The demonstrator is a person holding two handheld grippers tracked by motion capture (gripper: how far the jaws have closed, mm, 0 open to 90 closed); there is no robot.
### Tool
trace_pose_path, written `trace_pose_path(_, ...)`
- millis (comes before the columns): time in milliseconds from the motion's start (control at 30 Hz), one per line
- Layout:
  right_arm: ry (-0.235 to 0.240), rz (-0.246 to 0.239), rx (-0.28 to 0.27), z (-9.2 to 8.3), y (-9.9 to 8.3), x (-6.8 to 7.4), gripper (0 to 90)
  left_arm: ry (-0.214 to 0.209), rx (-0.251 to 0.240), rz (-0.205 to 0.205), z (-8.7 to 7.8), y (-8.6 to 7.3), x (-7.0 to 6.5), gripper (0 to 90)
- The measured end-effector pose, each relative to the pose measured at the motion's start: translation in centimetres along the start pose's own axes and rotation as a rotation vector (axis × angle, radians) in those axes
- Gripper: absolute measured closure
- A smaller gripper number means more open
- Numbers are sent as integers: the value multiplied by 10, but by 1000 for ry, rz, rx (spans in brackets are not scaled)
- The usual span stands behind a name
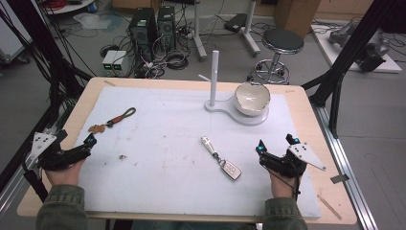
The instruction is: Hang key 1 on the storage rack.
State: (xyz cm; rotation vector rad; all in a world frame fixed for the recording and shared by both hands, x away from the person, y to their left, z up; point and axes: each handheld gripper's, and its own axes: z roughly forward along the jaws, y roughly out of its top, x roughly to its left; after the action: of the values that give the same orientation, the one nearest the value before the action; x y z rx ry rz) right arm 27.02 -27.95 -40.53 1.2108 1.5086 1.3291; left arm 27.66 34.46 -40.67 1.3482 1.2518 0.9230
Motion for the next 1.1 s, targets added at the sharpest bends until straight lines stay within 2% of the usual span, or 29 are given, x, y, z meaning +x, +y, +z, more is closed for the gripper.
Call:
trace_pose_path(433, 4, -5, 0, -1, 0, 1, 5, 0, 3, -5, 1, 0, 0, 17)
trace_pose_path(633, 8, 8, 1, 1, -1, 2, 5, -24, 24, -2, 2, -1, -4, 17)
trace_pose_path(667, 13, -2, 0, 1, -1, 2, 5, -24, 27, 2, 3, -1, -5, 17)
trace_pose_path(833, 13, 9, -3, 0, -1, 0, 5, -33, 52, 32, 5, -2, -10, 17)
trace_pose_path(900, 14, 8, -5, 1, -2, 0, 5, -17, 82, 48, 6, 0, -12, 17)
trace_pose_path(1067, 16, 20, -7, 0, -2, -1, 5, -21, 92, 43, 9, 9, -12, 17)
trace_pose_path(1100, 16, 23, -5, 0, -2, -1, 5, -21, 99, 53, 10, 10, -12, 17)
